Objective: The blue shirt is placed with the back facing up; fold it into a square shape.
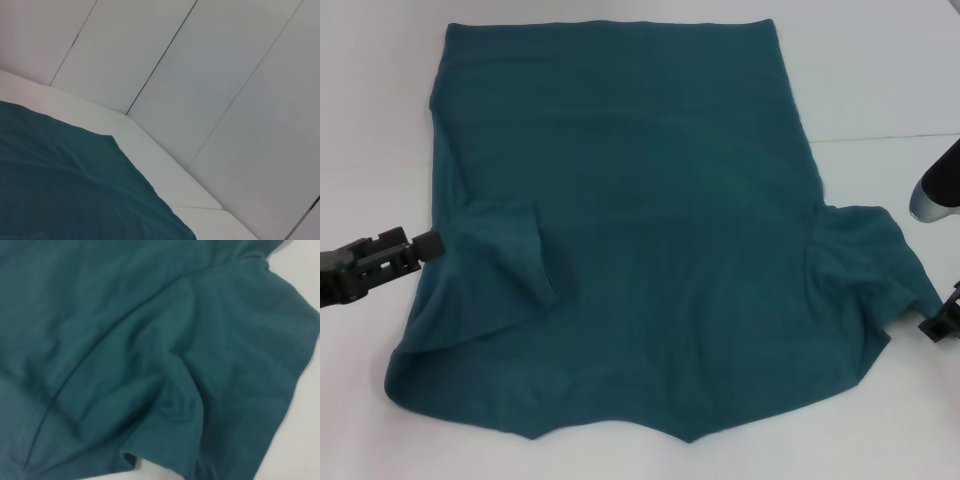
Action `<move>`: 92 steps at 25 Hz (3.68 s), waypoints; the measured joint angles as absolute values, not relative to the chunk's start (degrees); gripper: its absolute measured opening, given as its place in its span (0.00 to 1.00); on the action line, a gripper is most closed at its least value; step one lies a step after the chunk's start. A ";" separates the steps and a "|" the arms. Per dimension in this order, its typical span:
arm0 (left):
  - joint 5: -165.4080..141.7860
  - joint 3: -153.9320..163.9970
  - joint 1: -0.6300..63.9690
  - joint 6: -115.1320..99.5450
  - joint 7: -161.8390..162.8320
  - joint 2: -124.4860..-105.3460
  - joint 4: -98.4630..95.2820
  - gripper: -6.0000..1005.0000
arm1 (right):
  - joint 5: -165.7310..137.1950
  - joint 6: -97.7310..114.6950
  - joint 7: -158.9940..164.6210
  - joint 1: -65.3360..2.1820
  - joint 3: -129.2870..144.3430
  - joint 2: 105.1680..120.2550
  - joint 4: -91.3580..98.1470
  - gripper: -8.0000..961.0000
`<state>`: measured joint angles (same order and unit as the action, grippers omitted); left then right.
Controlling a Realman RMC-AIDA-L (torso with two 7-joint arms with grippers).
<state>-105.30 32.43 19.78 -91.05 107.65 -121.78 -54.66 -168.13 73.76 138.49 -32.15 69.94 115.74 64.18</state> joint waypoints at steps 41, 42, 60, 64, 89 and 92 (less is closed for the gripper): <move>-105.29 31.89 18.82 -91.27 107.85 -121.79 -53.57 0.88 | -168.15 74.55 135.45 -28.20 74.52 119.40 87.46 0.01; -105.29 31.89 18.82 -91.27 107.85 -121.79 -53.57 0.88 | -168.14 74.55 135.00 -28.39 75.90 119.46 87.96 0.01; -105.24 31.82 17.42 -91.22 109.11 -121.72 -53.26 0.88 | -168.17 74.76 127.73 -30.38 97.24 120.22 89.61 0.01; -105.24 31.82 17.15 -91.04 108.85 -121.78 -53.26 0.88 | -168.14 76.84 126.94 -30.87 99.43 120.30 88.55 0.01; -105.30 31.86 16.86 -90.29 107.00 -121.81 -52.38 0.88 | -167.49 75.41 139.05 -31.99 85.07 120.20 84.76 0.68; -105.30 31.83 17.10 -90.21 106.38 -121.69 -52.38 0.88 | -164.38 74.57 140.86 -32.71 75.54 120.06 80.40 0.73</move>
